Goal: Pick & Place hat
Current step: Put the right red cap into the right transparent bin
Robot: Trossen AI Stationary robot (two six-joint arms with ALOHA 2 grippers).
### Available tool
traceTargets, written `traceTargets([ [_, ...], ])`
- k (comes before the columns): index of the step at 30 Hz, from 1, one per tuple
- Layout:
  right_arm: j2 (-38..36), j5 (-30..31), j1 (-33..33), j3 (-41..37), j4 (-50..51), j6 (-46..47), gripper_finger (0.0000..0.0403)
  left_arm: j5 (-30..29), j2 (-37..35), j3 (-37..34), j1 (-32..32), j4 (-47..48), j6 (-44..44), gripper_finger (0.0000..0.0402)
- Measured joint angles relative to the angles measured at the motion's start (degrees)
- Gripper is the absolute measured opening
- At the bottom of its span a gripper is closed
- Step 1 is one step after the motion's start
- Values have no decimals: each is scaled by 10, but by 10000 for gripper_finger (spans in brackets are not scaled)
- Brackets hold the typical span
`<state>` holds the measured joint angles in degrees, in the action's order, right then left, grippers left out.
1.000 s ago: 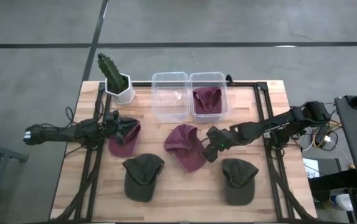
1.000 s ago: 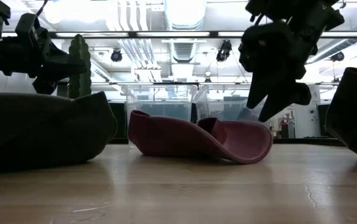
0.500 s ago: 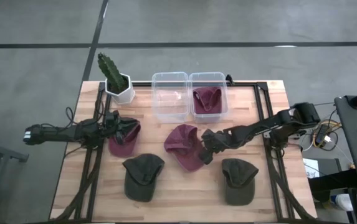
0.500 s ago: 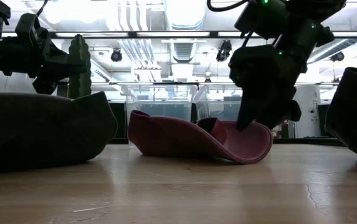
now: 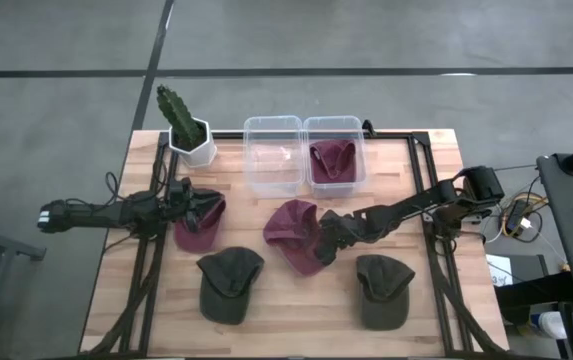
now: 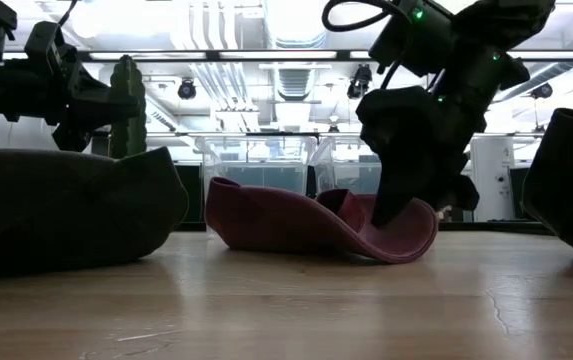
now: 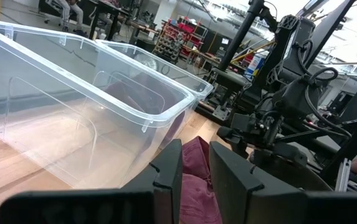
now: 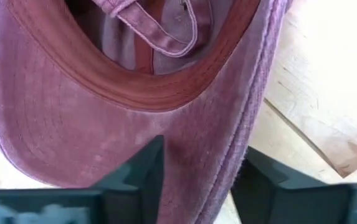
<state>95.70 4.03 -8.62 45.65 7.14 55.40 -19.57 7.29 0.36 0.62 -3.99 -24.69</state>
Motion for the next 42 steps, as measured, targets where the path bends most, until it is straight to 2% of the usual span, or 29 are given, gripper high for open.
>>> traceTargets([
  [5,-1,0,0,0,-1,3,62,0,0,0,0,0,0,74],
  [9,-5,-1,0,1,-4,13,20,0,0,0,0,0,0,74],
  [17,-62,-23,-25,0,35,-13,14,0,0,0,0,0,-9,74],
  [22,-138,-57,-53,-1,95,-34,13,0,0,0,0,0,-10,74],
  [29,-260,-50,-72,-1,101,-59,13,0,1,0,0,0,-10,74],
  [33,-328,-29,-73,-1,101,-73,13,0,1,0,0,0,-11,74],
  [36,-372,13,-73,-1,101,-73,12,0,1,0,0,0,-13,74],
  [42,-441,169,-72,-1,100,-28,12,0,1,0,0,-1,-14,74],
])
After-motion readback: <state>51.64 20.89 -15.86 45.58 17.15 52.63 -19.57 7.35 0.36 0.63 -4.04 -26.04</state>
